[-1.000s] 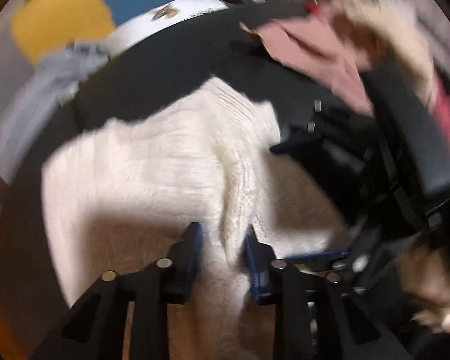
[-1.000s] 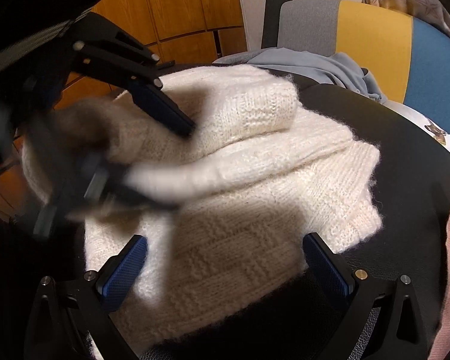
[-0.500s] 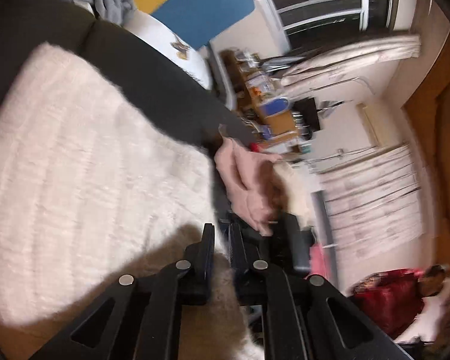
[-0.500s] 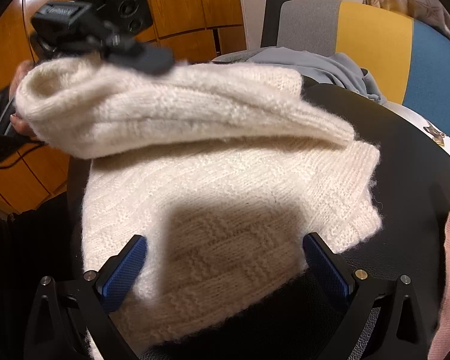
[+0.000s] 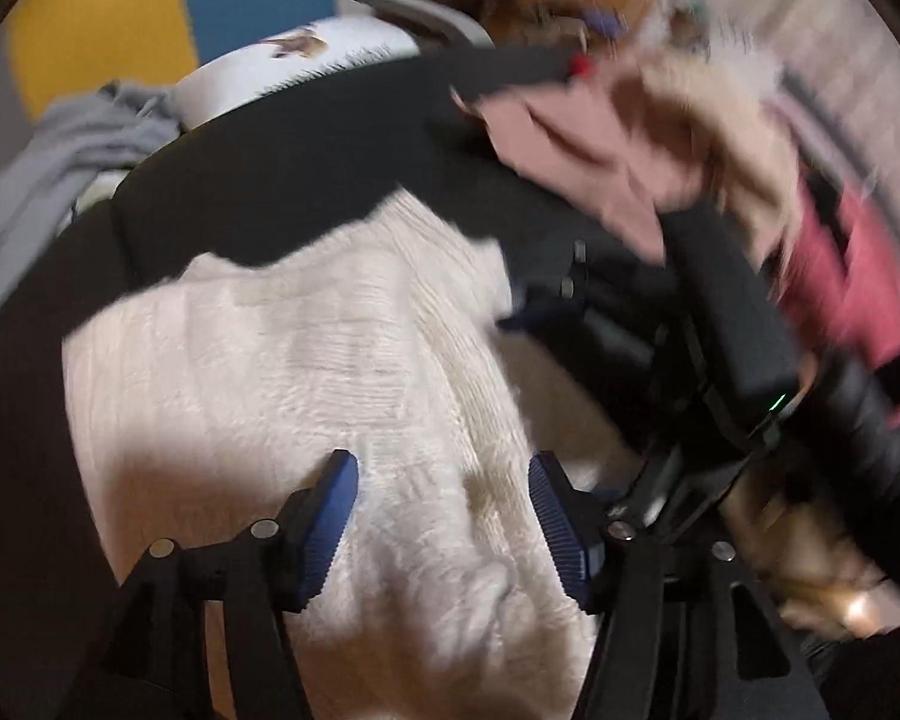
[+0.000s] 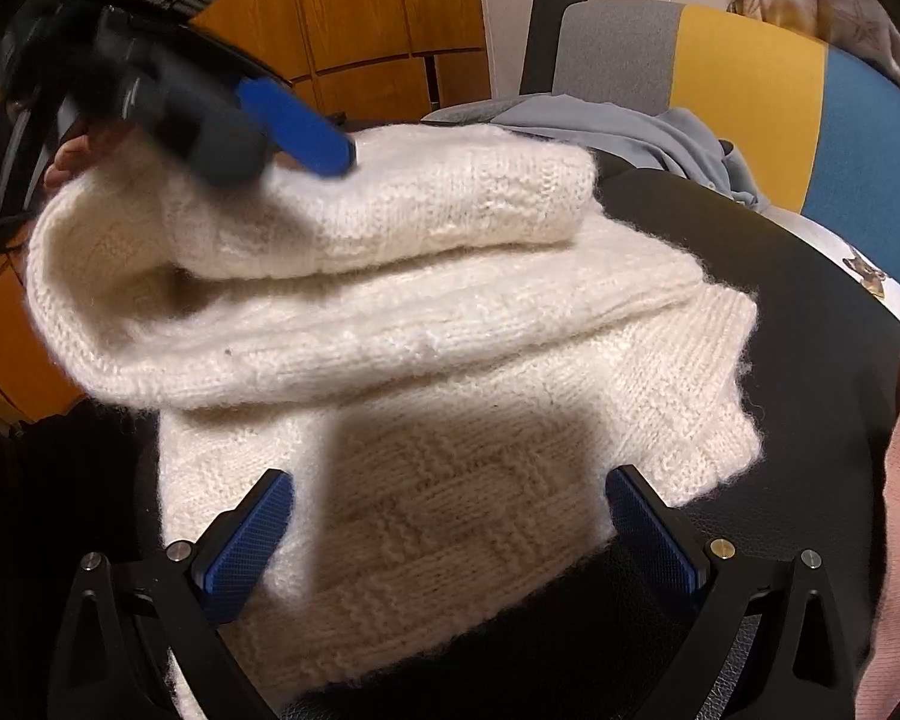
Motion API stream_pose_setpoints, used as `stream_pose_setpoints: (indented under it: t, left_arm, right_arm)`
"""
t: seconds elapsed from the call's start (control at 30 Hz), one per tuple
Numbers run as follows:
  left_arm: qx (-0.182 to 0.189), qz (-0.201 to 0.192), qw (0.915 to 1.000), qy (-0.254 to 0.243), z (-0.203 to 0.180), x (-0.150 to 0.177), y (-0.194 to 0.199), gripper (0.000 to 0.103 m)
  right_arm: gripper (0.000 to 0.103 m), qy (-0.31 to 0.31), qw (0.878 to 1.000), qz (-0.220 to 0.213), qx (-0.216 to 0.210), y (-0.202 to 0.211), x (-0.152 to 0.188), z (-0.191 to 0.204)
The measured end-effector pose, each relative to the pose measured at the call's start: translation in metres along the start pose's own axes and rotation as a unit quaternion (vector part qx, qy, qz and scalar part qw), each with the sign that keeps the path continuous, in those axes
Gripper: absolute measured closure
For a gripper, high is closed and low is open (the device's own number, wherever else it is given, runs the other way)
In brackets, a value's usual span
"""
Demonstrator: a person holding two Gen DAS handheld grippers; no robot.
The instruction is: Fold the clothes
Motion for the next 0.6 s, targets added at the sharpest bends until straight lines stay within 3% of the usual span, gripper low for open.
stream_pose_setpoints:
  t: [0.2, 0.33, 0.37, 0.4, 0.43, 0.47, 0.53, 0.6]
  left_arm:
    - [-0.039, 0.052, 0.9975, -0.028, -0.021, -0.001, -0.029, 0.012]
    - [-0.089, 0.076, 0.9923, -0.041, -0.025, 0.003, -0.042, 0.009]
    - [-0.104, 0.074, 0.991, -0.043, -0.025, 0.005, -0.042, 0.014]
    - [-0.117, 0.065, 0.9903, -0.037, -0.021, 0.007, -0.037, 0.033]
    - [-0.127, 0.055, 0.9901, -0.027, -0.016, 0.008, -0.031, 0.046]
    - [-0.124, 0.044, 0.9913, -0.008, -0.008, 0.01, -0.023, 0.069]
    - [-0.062, 0.024, 0.9959, 0.061, 0.016, 0.015, -0.005, 0.078]
    - [-0.022, 0.01, 0.994, 0.107, 0.033, 0.021, 0.002, 0.082]
  right_arm:
    - [0.0, -0.002, 1.0, -0.005, -0.004, 0.001, 0.001, -0.001]
    - [0.0, -0.005, 1.0, -0.008, -0.009, 0.002, 0.001, -0.002]
    - [0.0, -0.006, 1.0, -0.01, -0.011, 0.002, 0.001, -0.002]
    - [0.0, -0.007, 1.0, -0.011, -0.012, 0.002, 0.001, -0.003]
    - [0.0, -0.007, 1.0, -0.012, -0.013, 0.002, 0.001, -0.003]
    - [0.0, -0.007, 1.0, -0.012, -0.013, 0.002, 0.001, -0.003]
    - [0.0, -0.006, 1.0, -0.012, -0.012, 0.002, 0.0, -0.003]
    - [0.0, -0.005, 1.0, -0.011, -0.011, 0.001, -0.001, -0.003]
Point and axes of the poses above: each gripper's, at about its wrist camera, not at the fingertips, and y roughly against the way its jaws point, z to its left, x to its underside, the point moved 4 cm from there along -y, roughly the way its jaws point, and after that the axes turned 3 degrees about x, right-handed, at the moved point
